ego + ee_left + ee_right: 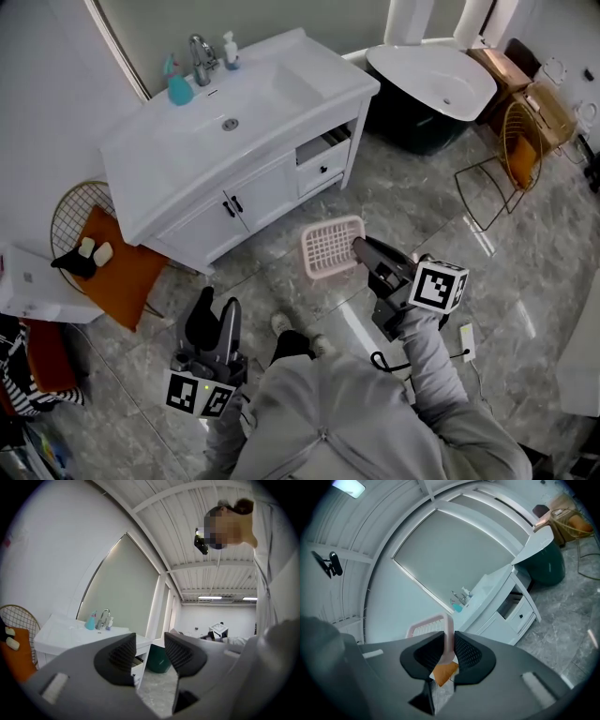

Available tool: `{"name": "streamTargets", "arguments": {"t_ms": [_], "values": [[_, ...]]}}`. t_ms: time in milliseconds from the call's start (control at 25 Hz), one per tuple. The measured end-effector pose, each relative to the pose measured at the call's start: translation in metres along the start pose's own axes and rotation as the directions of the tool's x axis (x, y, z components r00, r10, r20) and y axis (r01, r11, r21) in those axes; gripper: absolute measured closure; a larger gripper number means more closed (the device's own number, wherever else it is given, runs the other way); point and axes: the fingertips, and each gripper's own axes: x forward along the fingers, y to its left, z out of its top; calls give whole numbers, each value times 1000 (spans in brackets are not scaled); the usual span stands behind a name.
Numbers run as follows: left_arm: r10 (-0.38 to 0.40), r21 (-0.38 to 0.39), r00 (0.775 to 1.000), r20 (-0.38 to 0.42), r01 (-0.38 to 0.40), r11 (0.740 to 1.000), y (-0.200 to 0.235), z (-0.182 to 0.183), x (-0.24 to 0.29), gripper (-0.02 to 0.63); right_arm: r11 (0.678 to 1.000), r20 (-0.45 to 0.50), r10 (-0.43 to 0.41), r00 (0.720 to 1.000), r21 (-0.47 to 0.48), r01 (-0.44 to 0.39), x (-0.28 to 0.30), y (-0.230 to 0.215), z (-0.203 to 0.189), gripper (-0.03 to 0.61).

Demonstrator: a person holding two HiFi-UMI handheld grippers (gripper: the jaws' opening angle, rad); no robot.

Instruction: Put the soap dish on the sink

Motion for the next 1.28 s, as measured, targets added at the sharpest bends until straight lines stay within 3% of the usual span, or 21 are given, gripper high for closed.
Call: {"name": "streamTargets", "arguments": {"t_ms": [360,920,1280], "values": [[-54,6,999,8,54,999,30,-5,72,414,1000,24,-21,999,-12,22,51,-30,46,511],[-131,-4,991,11,131,991,144,12,208,414,999,73,-34,997,-31,36,182,-53,133,511],[-143,21,990,-7,143,989,187,17,257,413,998,66,-42,997,-45,45,243,-64,168,511]]}}
